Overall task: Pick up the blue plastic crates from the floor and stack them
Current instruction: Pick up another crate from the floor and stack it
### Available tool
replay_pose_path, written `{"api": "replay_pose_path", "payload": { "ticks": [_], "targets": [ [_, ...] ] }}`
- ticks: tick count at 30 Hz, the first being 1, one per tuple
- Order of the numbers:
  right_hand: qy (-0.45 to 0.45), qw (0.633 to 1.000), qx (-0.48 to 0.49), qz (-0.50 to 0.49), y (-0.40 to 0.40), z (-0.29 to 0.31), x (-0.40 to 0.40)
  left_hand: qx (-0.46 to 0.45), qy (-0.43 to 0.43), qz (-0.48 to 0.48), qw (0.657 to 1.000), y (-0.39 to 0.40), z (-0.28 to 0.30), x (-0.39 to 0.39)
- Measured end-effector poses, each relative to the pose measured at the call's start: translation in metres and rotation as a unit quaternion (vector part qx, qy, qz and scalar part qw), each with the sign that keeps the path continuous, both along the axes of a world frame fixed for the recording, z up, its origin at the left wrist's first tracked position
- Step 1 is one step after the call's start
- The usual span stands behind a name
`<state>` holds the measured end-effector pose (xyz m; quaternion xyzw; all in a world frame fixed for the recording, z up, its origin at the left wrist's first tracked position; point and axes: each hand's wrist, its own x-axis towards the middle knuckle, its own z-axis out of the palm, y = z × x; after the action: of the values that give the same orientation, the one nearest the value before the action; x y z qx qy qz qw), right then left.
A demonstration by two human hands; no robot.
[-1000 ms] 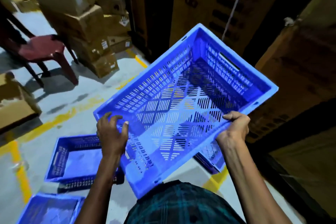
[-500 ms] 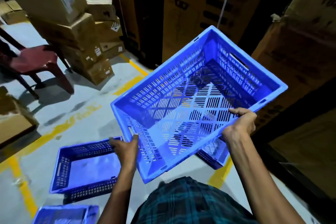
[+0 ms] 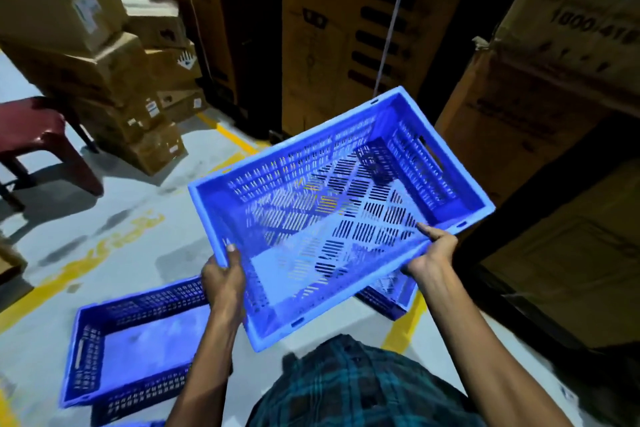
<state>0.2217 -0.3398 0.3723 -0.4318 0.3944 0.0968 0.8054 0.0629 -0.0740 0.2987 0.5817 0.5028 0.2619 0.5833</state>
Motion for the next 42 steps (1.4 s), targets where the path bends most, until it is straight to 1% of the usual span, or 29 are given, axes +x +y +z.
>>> {"api": "replay_pose_path", "payload": {
  "ticks": [3,6,8,10,13,17,21,24,27,28,30,31,33,36,40,42],
  "targets": [
    [0.041,0.996,0.009,0.076,-0.002,-0.004,-0.012,0.062,0.026,-0.014,0.998,0.006,0.016,0.004],
    [0.067,0.993,0.003,0.099,-0.009,-0.019,-0.017,0.085,0.057,-0.026,0.994,0.008,0.041,0.01],
    [0.088,0.992,-0.003,0.095,-0.013,-0.032,-0.022,0.106,0.063,-0.04,0.992,0.007,0.056,0.014],
    [0.11,0.99,-0.004,0.09,-0.02,-0.044,-0.027,0.131,0.054,-0.06,0.988,0.004,0.071,0.018],
    [0.167,0.982,0.028,0.084,-0.025,-0.047,-0.042,0.18,0.024,-0.091,0.979,-0.003,0.089,0.022],
    [0.192,0.975,0.032,0.103,-0.025,-0.041,-0.047,0.257,0.001,-0.116,0.959,-0.016,0.12,0.029],
    [0.171,0.98,-0.003,0.106,-0.022,-0.051,-0.038,0.285,-0.016,-0.145,0.947,-0.017,0.142,0.04],
    [0.13,0.986,-0.027,0.103,-0.039,-0.065,-0.025,0.299,-0.035,-0.162,0.94,-0.015,0.154,0.05],
    [0.099,0.994,-0.035,0.036,-0.051,-0.059,-0.023,0.32,-0.047,-0.185,0.928,-0.02,0.166,0.056],
    [0.09,0.995,-0.036,0.032,-0.054,-0.058,-0.021,0.332,-0.044,-0.192,0.922,-0.023,0.17,0.059],
    [0.09,0.993,-0.071,0.027,-0.06,-0.06,-0.016,0.355,-0.036,-0.207,0.911,-0.028,0.178,0.065],
    [0.087,0.991,-0.094,0.035,-0.062,-0.062,-0.013,0.362,-0.035,-0.217,0.906,-0.031,0.181,0.069],
    [0.085,0.989,-0.109,0.057,-0.059,-0.062,-0.005,0.376,-0.04,-0.238,0.895,-0.033,0.187,0.081],
    [0.086,0.989,-0.092,0.077,-0.052,-0.057,0.013,0.389,-0.064,-0.27,0.878,-0.035,0.188,0.105],
    [0.08,0.989,-0.071,0.102,-0.056,-0.054,0.044,0.37,-0.089,-0.279,0.882,-0.045,0.188,0.138],
    [0.074,0.989,-0.074,0.103,-0.065,-0.06,0.061,0.371,-0.088,-0.275,0.883,-0.053,0.188,0.156]
  ]
}}
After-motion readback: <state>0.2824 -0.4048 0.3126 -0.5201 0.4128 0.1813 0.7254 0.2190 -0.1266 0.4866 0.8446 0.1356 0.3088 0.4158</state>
